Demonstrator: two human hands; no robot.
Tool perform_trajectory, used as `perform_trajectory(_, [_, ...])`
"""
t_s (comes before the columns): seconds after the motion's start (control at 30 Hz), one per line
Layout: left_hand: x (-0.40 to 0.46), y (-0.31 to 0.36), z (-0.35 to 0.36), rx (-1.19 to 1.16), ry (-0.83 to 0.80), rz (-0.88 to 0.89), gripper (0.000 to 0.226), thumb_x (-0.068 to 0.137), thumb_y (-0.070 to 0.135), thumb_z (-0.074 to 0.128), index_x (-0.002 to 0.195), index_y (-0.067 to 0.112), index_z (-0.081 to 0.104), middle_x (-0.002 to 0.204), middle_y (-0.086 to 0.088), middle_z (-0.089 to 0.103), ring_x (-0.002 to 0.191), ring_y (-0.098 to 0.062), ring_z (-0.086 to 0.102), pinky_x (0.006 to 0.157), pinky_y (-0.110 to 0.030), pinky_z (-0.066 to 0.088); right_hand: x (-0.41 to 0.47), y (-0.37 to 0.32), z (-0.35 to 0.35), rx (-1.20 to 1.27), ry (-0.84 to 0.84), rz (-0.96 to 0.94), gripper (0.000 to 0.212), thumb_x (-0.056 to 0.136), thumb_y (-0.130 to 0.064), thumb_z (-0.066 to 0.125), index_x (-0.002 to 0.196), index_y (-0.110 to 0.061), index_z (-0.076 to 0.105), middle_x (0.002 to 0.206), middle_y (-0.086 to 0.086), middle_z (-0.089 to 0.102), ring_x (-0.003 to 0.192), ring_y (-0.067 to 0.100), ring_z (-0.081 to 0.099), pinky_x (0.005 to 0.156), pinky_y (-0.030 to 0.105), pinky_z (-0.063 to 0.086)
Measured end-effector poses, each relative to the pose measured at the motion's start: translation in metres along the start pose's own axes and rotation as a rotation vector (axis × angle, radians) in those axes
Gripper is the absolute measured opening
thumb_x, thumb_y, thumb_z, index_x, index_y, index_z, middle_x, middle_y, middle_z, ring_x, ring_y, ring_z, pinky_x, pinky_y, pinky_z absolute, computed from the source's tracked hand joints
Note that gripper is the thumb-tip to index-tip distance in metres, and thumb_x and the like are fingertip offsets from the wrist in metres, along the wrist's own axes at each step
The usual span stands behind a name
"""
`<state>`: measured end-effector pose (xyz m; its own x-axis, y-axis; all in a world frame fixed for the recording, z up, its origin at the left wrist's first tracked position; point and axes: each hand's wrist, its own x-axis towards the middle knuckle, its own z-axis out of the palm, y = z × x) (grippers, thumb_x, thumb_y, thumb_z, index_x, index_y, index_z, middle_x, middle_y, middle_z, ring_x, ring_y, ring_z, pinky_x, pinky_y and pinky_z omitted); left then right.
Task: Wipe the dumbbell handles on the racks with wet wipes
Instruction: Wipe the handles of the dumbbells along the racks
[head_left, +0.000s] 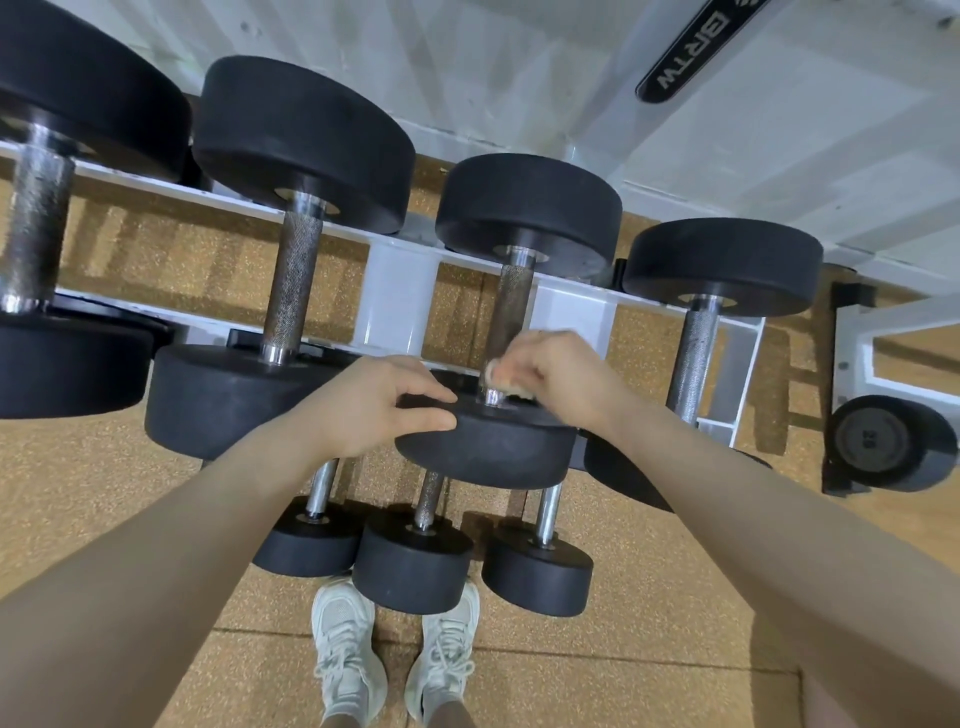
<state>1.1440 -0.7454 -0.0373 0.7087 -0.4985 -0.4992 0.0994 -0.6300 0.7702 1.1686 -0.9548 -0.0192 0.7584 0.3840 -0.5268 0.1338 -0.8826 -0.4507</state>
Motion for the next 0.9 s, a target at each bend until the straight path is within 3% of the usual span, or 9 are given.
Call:
perform_trajectory(0.07, [0.001,-0.002,0.001,0.008,-0.001,0.002,0.032,0.080,0.034,0.066,0.111,0.025,0.066,0.108,0.014,0.057,0.103,-0.001,0.051,0.088,-0.008,0.033,0.010,0.003,-0.011,0.005,0.291,0.033,0.023,0.092,-0.004,0.045,0.104,-0.002,0.065,0.103,0.014,0.058,0.094,0.027,0.051,0.081,0.026,0.036])
perform_trajectory(0.13, [0.002,-0.002,0.003,0.007,-0.002,0.005,0.033,0.081,0.032,0.065,0.113,0.023,0.065,0.109,0.011,0.056,0.102,-0.002,0.050,0.085,-0.002,0.032,0.024,0.002,-0.020,-0.149,0.362,0.017,0.029,0.085,0.007,0.044,0.106,-0.003,0.062,0.112,0.013,0.055,0.097,0.026,0.045,0.077,0.026,0.034])
perform_trajectory(0.23, [0.005,-0.002,0.003,-0.016,-0.009,-0.014,0.033,0.081,0.030,0.066,0.112,0.022,0.065,0.109,0.008,0.057,0.103,-0.005,0.051,0.083,-0.004,0.033,0.038,0.000,-0.020,-0.312,0.345,-0.107,0.030,0.079,0.014,0.045,0.100,0.001,0.061,0.110,0.015,0.057,0.099,0.032,0.046,0.075,0.033,0.040])
perform_trajectory(0.37, [0.005,0.000,0.000,-0.002,-0.029,-0.019,0.032,0.079,0.032,0.067,0.110,0.024,0.067,0.107,0.008,0.058,0.100,-0.005,0.051,0.082,-0.006,0.034,0.023,0.007,-0.001,-0.317,0.300,-0.108,0.028,0.093,-0.003,0.039,0.109,-0.003,0.062,0.114,0.013,0.057,0.107,0.029,0.048,0.089,0.038,0.042])
perform_trajectory(0.53, [0.004,0.000,-0.001,-0.002,-0.021,-0.001,0.033,0.079,0.030,0.068,0.111,0.021,0.067,0.108,0.004,0.059,0.101,-0.006,0.051,0.086,-0.009,0.034,0.009,0.005,0.016,-0.240,-0.038,-0.299,0.034,0.064,0.017,0.064,0.085,-0.007,0.073,0.091,0.012,0.071,0.078,0.034,0.061,0.062,0.041,0.056])
perform_trajectory(0.67, [0.004,-0.002,0.001,0.007,-0.001,0.013,0.034,0.079,0.033,0.067,0.111,0.022,0.067,0.109,0.005,0.060,0.104,-0.008,0.053,0.093,-0.019,0.036,0.031,0.002,-0.012,-0.373,0.213,-0.180,0.029,0.094,-0.006,0.039,0.112,-0.008,0.062,0.115,0.013,0.059,0.106,0.030,0.052,0.084,0.037,0.046])
perform_trajectory(0.73, [0.005,-0.003,0.002,0.020,0.006,0.029,0.034,0.079,0.033,0.066,0.112,0.021,0.066,0.109,0.005,0.059,0.103,-0.007,0.052,0.089,-0.013,0.036,0.043,0.003,-0.021,-0.476,0.311,-0.131,0.033,0.092,-0.001,0.038,0.118,-0.008,0.057,0.121,0.008,0.056,0.112,0.027,0.046,0.077,0.032,0.045])
perform_trajectory(0.8, [0.005,-0.003,0.002,0.021,0.005,0.038,0.034,0.080,0.031,0.066,0.112,0.021,0.066,0.108,0.006,0.058,0.102,-0.005,0.050,0.086,-0.008,0.034,0.050,0.007,-0.017,-0.504,0.265,-0.073,0.037,0.085,0.007,0.042,0.117,-0.005,0.056,0.120,0.007,0.056,0.113,0.027,0.043,0.078,0.033,0.047])
perform_trajectory(0.9, [0.006,-0.003,0.002,0.010,0.002,0.031,0.033,0.080,0.031,0.066,0.112,0.020,0.067,0.109,0.006,0.058,0.102,-0.006,0.051,0.091,-0.016,0.036,0.047,0.012,0.003,-0.444,0.202,-0.172,0.033,0.073,0.016,0.051,0.099,0.002,0.065,0.105,0.016,0.064,0.103,0.035,0.052,0.080,0.044,0.052])
